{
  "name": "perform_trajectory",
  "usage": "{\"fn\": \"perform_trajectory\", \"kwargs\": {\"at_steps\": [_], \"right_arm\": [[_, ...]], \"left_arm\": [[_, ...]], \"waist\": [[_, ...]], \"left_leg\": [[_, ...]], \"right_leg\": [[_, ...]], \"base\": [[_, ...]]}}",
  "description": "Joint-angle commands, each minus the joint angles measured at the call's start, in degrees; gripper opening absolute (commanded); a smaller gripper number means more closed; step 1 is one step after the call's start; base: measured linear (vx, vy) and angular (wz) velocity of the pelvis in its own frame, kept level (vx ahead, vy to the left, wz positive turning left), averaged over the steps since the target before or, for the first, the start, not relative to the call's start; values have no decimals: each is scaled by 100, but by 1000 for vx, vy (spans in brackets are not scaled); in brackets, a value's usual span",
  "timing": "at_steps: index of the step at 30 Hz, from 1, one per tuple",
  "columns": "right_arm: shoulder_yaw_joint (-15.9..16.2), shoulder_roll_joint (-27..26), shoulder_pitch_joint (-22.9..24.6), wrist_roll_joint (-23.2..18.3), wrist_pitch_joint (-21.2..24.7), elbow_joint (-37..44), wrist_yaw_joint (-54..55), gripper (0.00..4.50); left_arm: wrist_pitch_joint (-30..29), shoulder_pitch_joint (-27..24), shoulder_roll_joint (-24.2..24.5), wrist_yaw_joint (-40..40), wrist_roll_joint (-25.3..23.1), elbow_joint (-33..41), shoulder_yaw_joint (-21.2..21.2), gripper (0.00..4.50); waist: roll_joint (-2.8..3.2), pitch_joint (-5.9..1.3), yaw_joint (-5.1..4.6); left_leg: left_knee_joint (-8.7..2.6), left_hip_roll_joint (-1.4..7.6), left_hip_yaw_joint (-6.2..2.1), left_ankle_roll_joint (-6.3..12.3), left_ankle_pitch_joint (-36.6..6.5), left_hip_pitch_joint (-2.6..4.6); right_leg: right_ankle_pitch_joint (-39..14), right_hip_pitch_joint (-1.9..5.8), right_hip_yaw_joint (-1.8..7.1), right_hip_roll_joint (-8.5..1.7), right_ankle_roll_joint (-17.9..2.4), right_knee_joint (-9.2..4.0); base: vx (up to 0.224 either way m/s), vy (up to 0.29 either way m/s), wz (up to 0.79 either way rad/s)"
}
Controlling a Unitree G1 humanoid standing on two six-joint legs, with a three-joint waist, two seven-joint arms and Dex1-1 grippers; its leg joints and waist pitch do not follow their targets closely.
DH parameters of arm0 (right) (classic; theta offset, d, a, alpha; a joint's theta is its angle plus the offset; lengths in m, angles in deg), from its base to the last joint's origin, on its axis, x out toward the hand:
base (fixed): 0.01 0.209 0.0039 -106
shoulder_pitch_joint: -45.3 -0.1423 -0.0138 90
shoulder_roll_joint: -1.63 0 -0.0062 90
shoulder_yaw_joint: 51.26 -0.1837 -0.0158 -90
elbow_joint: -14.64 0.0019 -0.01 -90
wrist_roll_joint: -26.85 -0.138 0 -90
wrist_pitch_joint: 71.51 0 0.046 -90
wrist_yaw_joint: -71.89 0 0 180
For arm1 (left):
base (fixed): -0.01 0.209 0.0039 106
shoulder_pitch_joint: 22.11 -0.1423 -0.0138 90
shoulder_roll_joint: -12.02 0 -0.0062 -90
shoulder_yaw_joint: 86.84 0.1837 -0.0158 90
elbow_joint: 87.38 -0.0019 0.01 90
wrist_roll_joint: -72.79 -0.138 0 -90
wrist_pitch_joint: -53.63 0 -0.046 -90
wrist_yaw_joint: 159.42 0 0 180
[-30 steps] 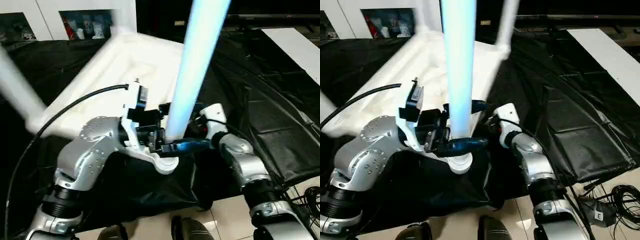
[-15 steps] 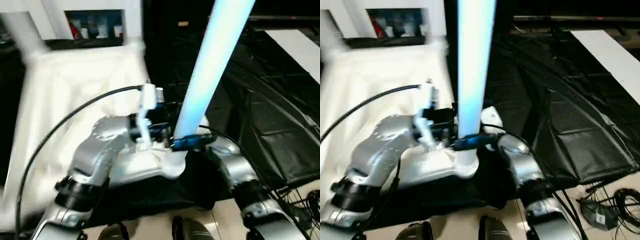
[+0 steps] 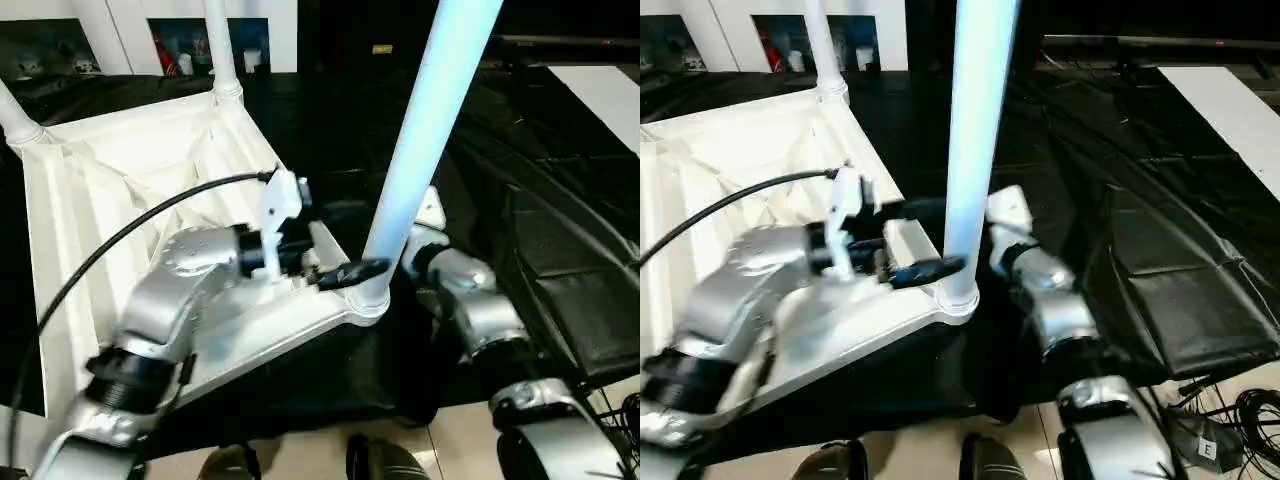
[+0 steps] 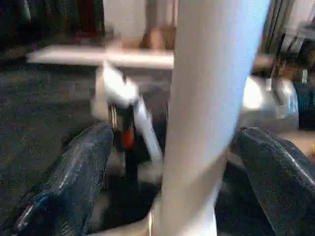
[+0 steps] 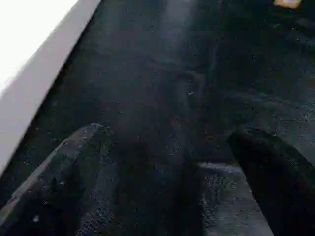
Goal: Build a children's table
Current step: Rotate table base
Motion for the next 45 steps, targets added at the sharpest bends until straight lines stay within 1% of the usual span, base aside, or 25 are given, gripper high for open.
{"fn": "perform_trajectory", "kwargs": {"at_steps": [1,2,3,4,6,7,8,9,10,11,13,15,16,17,18,20,22,24,25,28,33,36,39,42,45], "right_arm": [[4,238,70,-81,185,206,-239,449],[58,336,124,-49,258,311,-371,449],[89,393,157,-34,311,369,-453,449],[184,563,247,17,490,527,-674,449],[258,687,305,80,582,621,-803,449],[305,790,347,151,617,671,-895,449],[330,902,396,214,649,726,-973,449],[322,972,432,230,693,786,-1001,449],[316,1017,456,236,723,828,-1016,449],[312,1141,506,309,751,917,-970,449],[310,1195,526,344,744,957,-947,449],[306,1232,580,275,849,1116,-1017,449],[303,1261,636,242,895,1259,-1050,449],[310,1280,694,204,925,1401,-1113,449],[331,1315,768,150,972,1585,-1225,449],[405,1411,915,70,1040,1924,-1489,449],[462,1503,1027,23,1118,2167,-1695,449],[572,1679,1139,14,1190,2394,-1980,449],[588,1706,1143,8,1188,2397,-2034,449],[596,1732,1145,19,1219,2414,-2042,449],[611,1769,1173,13,1347,2533,-2092,449],[690,1850,1222,12,1407,2676,-2237,449],[724,1880,1268,-4,1442,2781,-2311,449],[748,1885,1284,12,1444,2782,-2314,449],[792,1894,1329,8,1467,2813,-2352,449]], "left_arm": [[-564,-301,516,184,-291,538,368,449],[-679,-420,651,202,-309,679,414,449],[-755,-473,695,184,-301,739,418,449],[-981,-587,826,91,-367,876,473,449],[-1090,-637,946,57,-501,945,566,449],[-1242,-656,1061,38,-606,1009,660,449],[-1448,-667,1159,-22,-684,1104,738,449],[-1725,-664,1171,-122,-596,1225,727,449],[-1911,-663,1173,-191,-527,1310,713,449],[-2140,-665,1255,-332,-596,1615,756,449],[-2180,-662,1315,-397,-711,1758,799,449],[-2369,-684,1324,-476,-688,1934,763,449],[-2455,-695,1369,-513,-716,2066,755,449],[-2512,-694,1388,-582,-755,2134,718,449],[-2605,-690,1433,-628,-806,2232,695,449],[-2822,-674,1572,-669,-881,2467,651,449],[-3105,-650,1717,-674,-856,2707,601,449],[-3631,-581,2049,-690,-790,3111,628,449],[-3731,-579,2116,-676,-755,3192,629,449],[-3951,-590,2141,-707,-658,3303,636,449],[-4154,-686,2072,-725,-566,3340,721,449],[-4293,-720,2041,-934,-731,3285,829,449],[-4395,-659,2006,-1188,-890,3143,834,449],[-4425,-632,1986,-1238,-895,3084,807,449],[-4477,-623,2003,-1230,-825,3103,778,449]], "waist": [[97,-524,15],[86,-511,0],[86,-510,1],[106,-500,14],[110,-484,33],[106,-480,30],[105,-480,28],[112,-468,33],[100,-462,26],[121,-462,36],[105,-456,29],[97,-448,29],[94,-436,16],[89,-441,11],[79,-437,10],[92,-434,17],[86,-425,18],[74,-413,16],[75,-399,15],[77,-393,11],[71,-405,4],[63,-406,11],[58,-407,7],[62,-400,5],[58,-394,2]], "left_leg": [[-389,153,-95,52,-1359,143],[-391,144,-87,57,-1351,135],[-381,142,-73,51,-1373,157],[-384,137,-71,18,-1379,159],[-391,138,-69,12,-1475,172],[-397,135,-78,-10,-1519,162],[-397,135,-83,-25,-1533,158],[-400,139,-89,-51,-1586,163],[-395,132,-82,-86,-1623,162],[-396,138,-89,-106,-1622,169],[-395,127,-91,-94,-1636,152],[-391,121,-92,-82,-1652,145],[-400,115,-103,-81,-1647,121],[-400,114,-107,-84,-1650,115],[-396,118,-106,-74,-1675,125],[-402,131,-115,-37,-1663,134],[-402,132,-116,-16,-1635,128],[-407,135,-121,-33,-1639,129],[-410,130,-125,-28,-1655,122],[-400,118,-120,-58,-1687,129],[-403,116,-127,-73,-1711,124],[-403,123,-130,-57,-1695,119],[-402,121,-130,-37,-1657,112],[-399,112,-129,-44,-1724,119],[-404,109,-149,-67,-1859,118]], "right_leg": [[-1336,363,158,-226,-1149,-324],[-1391,356,164,-220,-1114,-337],[-1420,338,169,-209,-1103,-347],[-1480,337,175,-198,-1082,-360],[-1630,311,175,-195,-1056,-397],[-1748,315,173,-208,-1041,-403],[-1793,319,173,-214,-1032,-403],[-1914,307,173,-221,-1008,-419],[-1981,309,179,-214,-989,-420],[-1988,304,179,-213,-980,-422],[-2023,307,168,-208,-981,-437],[-2106,310,171,-209,-919,-447],[-2156,316,166,-209,-881,-450],[-2193,321,162,-210,-857,-451],[-2260,306,167,-210,-799,-471],[-2201,299,170,-200,-793,-464],[-2166,298,172,-199,-822,-457],[-2234,297,168,-202,-843,-458],[-2304,295,167,-202,-827,-469],[-2509,272,171,-208,-792,-502],[-2482,275,165,-201,-781,-500],[-2489,275,168,-202,-734,-506],[-2473,281,168,-204,-743,-508],[-2632,266,164,-206,-714,-533],[-2947,256,156,-212,-591,-560]], "base": [[0,0,0],[0,0,0],[0,0,0],[0,0,0],[0,0,0],[0,0,0],[0,0,0],[0,0,0],[0,0,0],[0,0,0],[0,0,0],[0,0,0],[0,0,0],[0,0,0],[0,0,0],[0,0,0],[0,0,0],[0,0,0],[0,0,0],[0,0,0],[0,0,0],[0,0,0],[0,0,0],[0,0,0],[0,0,0]]}}
